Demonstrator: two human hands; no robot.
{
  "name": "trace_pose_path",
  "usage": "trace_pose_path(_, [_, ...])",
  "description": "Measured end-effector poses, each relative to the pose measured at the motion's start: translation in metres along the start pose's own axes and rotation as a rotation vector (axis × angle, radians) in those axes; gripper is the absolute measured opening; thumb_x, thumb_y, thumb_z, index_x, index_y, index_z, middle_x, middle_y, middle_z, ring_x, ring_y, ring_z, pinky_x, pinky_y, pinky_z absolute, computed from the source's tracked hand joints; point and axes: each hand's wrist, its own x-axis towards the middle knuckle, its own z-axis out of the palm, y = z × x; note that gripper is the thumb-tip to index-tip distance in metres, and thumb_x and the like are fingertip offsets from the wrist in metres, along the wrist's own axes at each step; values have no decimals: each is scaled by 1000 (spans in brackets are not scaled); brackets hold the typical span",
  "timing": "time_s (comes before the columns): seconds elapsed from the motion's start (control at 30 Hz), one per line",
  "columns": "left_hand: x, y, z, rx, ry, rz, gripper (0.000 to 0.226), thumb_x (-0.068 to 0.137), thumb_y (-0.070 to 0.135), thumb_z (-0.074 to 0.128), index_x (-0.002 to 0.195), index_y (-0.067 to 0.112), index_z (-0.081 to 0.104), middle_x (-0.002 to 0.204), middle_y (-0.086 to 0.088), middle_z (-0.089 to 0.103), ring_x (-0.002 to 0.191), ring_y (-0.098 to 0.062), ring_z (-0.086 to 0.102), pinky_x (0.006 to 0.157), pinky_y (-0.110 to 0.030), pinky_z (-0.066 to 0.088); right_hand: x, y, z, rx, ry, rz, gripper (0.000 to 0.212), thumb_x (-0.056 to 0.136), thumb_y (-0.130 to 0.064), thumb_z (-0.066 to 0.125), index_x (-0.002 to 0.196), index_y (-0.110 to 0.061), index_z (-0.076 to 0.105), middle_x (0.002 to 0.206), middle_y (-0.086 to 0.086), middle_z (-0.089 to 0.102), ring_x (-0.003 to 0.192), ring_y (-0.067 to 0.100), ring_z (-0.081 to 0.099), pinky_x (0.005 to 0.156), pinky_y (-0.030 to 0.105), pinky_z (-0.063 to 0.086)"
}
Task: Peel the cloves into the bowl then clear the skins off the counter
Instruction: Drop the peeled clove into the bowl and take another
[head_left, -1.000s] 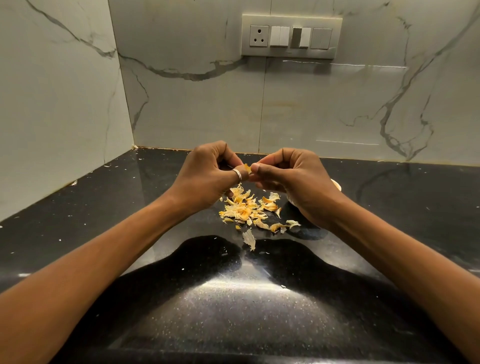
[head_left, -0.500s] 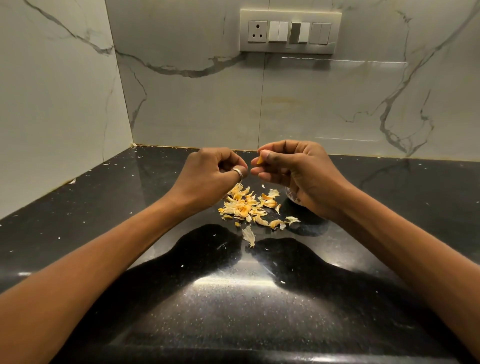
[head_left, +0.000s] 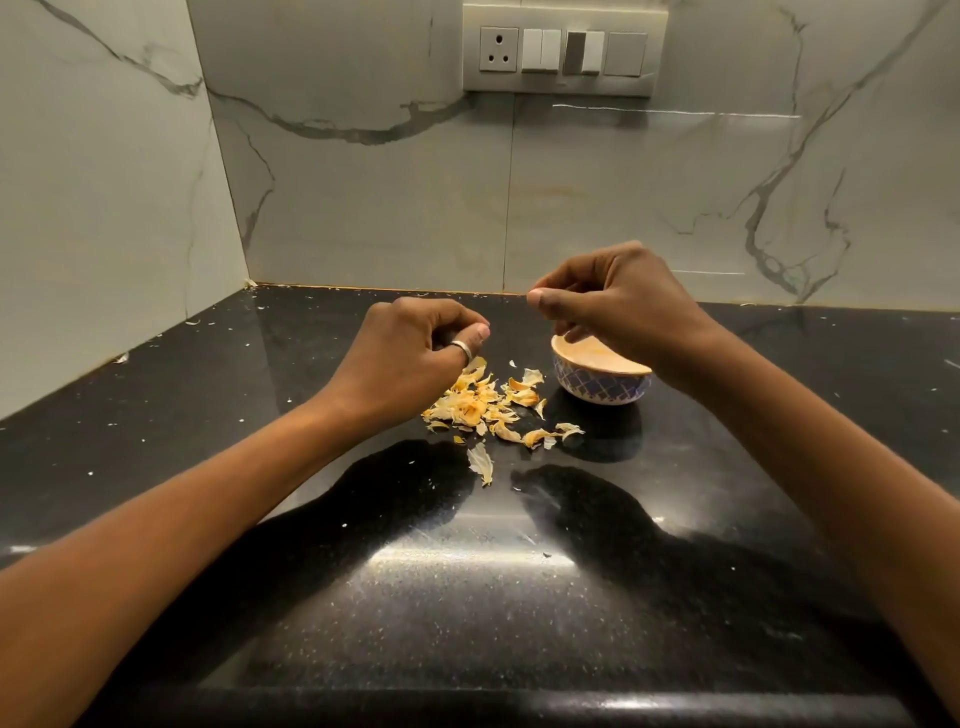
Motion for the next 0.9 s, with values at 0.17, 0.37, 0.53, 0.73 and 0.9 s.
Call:
trace_pose_path(0.17, [0,0,-2,4,-9,21,16,88,14,75,104,17,77,81,10,70,78,-1,67,68,-6,50,2,8,-11,-437,47,-67,14,94,-22,66,101,-16,77,90,-2,73,78,9,65,68,17,48])
trace_pose_path(0.37, [0,0,-1,19,-6,23,15,88,13,73,102,18,77,85,8,71,75,-5,67,69,-10,53,0,10,-7,-616,-101,75,21,91,-18,65,109,-18,76,111,10,73,98,27,67,82,44,61])
trace_pose_path(0.53, [1,0,-2,11,46,-15,13,92,17,70,103,19,77,82,9,71,73,-3,66,68,-11,53,0,10,-5,-657,-129,78,23,90,-17,65,111,-15,76,109,12,74,95,28,68,80,45,61])
trace_pose_path(0.73, [0,0,-4,53,25,11,25,82,7,73,105,18,76,84,4,69,73,-6,64,71,-11,53,2,14,-3,-672,-77,58,22,90,-28,70,105,-13,77,102,10,75,88,27,69,76,45,62])
trace_pose_path(0.9, [1,-1,-5,73,12,30,30,81,5,73,108,17,76,89,2,70,80,-10,67,78,-16,56,0,13,7,-585,46,-183,16,88,-18,74,103,-13,75,104,8,74,97,21,69,86,38,58])
